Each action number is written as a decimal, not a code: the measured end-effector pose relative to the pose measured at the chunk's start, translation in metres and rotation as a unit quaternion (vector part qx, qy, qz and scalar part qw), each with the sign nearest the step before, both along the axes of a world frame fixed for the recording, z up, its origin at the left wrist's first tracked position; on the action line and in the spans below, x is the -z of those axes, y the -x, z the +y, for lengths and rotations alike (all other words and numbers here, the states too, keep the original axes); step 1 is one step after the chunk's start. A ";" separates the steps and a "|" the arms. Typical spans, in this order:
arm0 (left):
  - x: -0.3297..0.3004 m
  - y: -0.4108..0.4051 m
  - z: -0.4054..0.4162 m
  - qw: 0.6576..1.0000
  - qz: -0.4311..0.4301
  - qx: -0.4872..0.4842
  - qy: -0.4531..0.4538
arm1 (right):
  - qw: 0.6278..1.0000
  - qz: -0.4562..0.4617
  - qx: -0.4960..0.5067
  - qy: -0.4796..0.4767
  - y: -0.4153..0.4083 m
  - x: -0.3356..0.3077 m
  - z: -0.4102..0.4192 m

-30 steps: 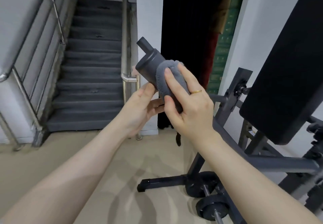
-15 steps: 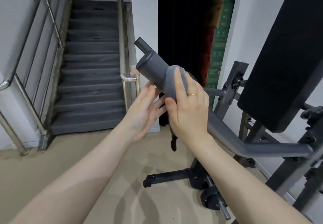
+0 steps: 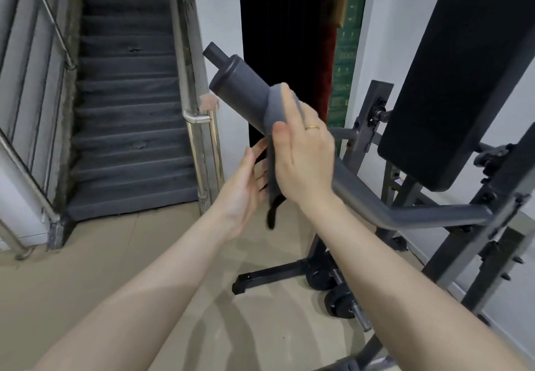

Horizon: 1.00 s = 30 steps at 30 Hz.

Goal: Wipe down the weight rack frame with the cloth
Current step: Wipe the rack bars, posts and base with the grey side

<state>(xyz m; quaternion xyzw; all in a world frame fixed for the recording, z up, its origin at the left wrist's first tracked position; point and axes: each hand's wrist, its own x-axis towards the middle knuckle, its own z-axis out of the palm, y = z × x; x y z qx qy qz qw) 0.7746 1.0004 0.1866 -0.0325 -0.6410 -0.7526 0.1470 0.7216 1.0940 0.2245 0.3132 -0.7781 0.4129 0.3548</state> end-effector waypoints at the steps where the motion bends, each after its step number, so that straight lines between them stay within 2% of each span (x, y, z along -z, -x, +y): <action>1: 0.001 0.002 0.002 1.000 -0.001 0.002 -0.012 | 1.000 0.012 -0.021 0.007 -0.001 -0.002 -0.003; 3: 0.002 0.007 0.005 1.000 -0.003 0.002 -0.017 | 0.998 0.031 -0.053 -0.007 0.011 0.009 0.006; 5: 0.003 0.012 0.012 1.000 0.003 -0.007 -0.011 | 0.998 0.043 -0.038 -0.020 0.030 0.038 0.028; 8: 0.013 0.016 0.024 1.000 -0.004 -0.029 0.000 | 0.999 -0.020 -0.009 -0.028 0.051 0.075 0.066; 11: 0.023 0.022 0.039 0.999 -0.012 -0.048 0.012 | 0.996 -0.062 -0.053 -0.035 0.052 0.056 0.067; 15: 0.030 0.037 0.059 0.995 -0.003 -0.097 -0.027 | 0.991 0.005 -0.131 -0.032 0.044 0.024 0.046; 18: 0.038 0.044 0.067 0.992 0.004 -0.117 -0.040 | 0.988 0.005 -0.143 -0.060 0.065 0.059 0.071; 21: 0.046 0.049 0.082 0.991 -0.008 -0.135 -0.012 | 0.989 -0.068 -0.110 -0.071 0.089 0.089 0.109; 23: 0.050 0.053 0.094 0.989 -0.020 -0.146 -0.007 | 0.988 -0.091 -0.104 -0.068 0.090 0.086 0.113; 27: 0.059 0.064 0.115 0.986 -0.039 -0.157 -0.039 | 0.979 -0.080 -0.184 -0.031 0.081 0.066 0.095; 30: 0.064 0.069 0.124 0.982 -0.043 -0.176 -0.061 | 0.971 -0.091 -0.214 -0.062 0.099 0.091 0.117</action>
